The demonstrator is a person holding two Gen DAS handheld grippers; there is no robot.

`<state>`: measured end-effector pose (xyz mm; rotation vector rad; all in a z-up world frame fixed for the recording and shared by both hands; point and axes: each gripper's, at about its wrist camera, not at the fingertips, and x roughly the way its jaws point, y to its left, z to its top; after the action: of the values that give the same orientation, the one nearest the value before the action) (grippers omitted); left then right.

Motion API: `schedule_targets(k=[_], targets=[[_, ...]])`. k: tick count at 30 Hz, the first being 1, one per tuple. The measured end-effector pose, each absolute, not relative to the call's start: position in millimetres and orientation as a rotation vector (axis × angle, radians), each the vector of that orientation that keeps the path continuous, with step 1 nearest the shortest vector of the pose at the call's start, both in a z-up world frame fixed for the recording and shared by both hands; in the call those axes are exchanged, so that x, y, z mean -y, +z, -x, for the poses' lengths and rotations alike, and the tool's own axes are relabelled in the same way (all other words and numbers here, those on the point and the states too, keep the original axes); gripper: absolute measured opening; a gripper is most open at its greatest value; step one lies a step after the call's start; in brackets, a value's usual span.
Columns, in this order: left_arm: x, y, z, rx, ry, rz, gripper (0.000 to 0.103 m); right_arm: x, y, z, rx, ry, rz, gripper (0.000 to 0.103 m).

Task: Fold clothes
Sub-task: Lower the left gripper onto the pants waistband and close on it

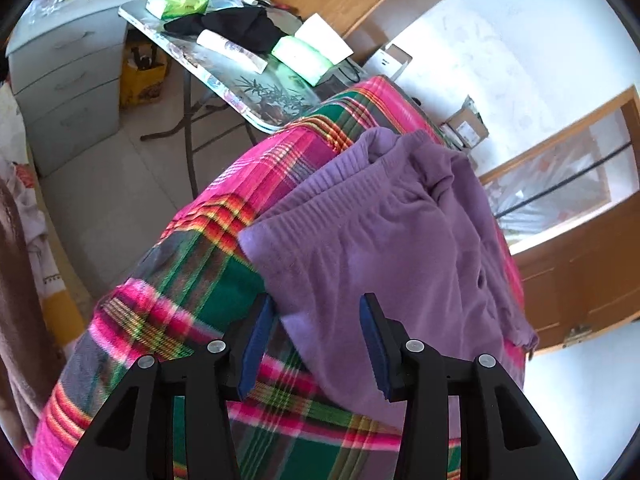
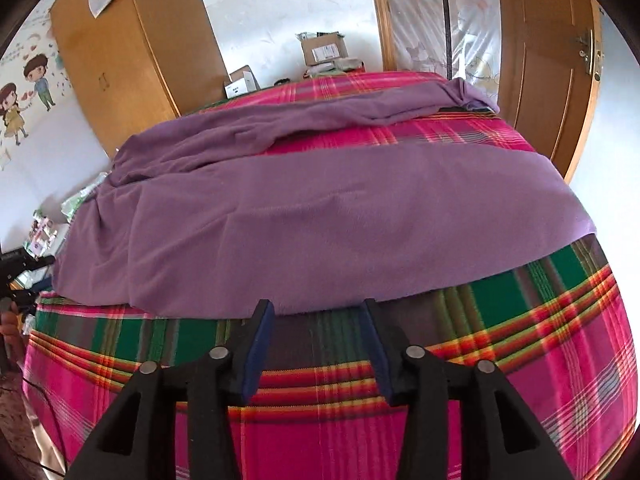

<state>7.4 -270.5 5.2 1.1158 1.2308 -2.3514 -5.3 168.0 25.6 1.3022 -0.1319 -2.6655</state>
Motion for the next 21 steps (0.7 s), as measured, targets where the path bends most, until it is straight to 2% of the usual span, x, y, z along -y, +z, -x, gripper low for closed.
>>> schedule_targets(k=[3, 6, 8, 9, 14, 16, 19, 21], targets=[[270, 5, -3, -1.238, -2.355, -1.107, 0.047, -160, 25, 9, 0.108, -2.663, -1.305, 0.048], [272, 4, -1, -1.261, -2.35, -1.102, 0.047, -153, 25, 14, 0.142, -2.639, -1.302, 0.059], [274, 4, 1, -1.285, -2.349, -1.097, 0.049, -148, 25, 16, 0.14, -2.642, -1.3, 0.062], [275, 4, 2, -1.294, -2.353, -1.096, 0.052, -147, 26, 18, 0.143, -2.65, -1.301, 0.062], [279, 2, 4, -1.353, -2.35, -1.08, 0.052, -147, 26, 26, 0.257, -2.687, -1.301, 0.062], [282, 1, 3, -1.398, -2.338, -1.063, 0.052, -148, 27, 29, 0.308, -2.701, -1.302, 0.059], [285, 0, 3, -1.433, -2.318, -1.047, 0.05, -149, 27, 33, 0.311, -2.739, -1.319, 0.046], [285, -1, 4, -1.427, -2.304, -1.042, 0.045, -150, 26, 34, 0.319, -2.756, -1.323, 0.038]])
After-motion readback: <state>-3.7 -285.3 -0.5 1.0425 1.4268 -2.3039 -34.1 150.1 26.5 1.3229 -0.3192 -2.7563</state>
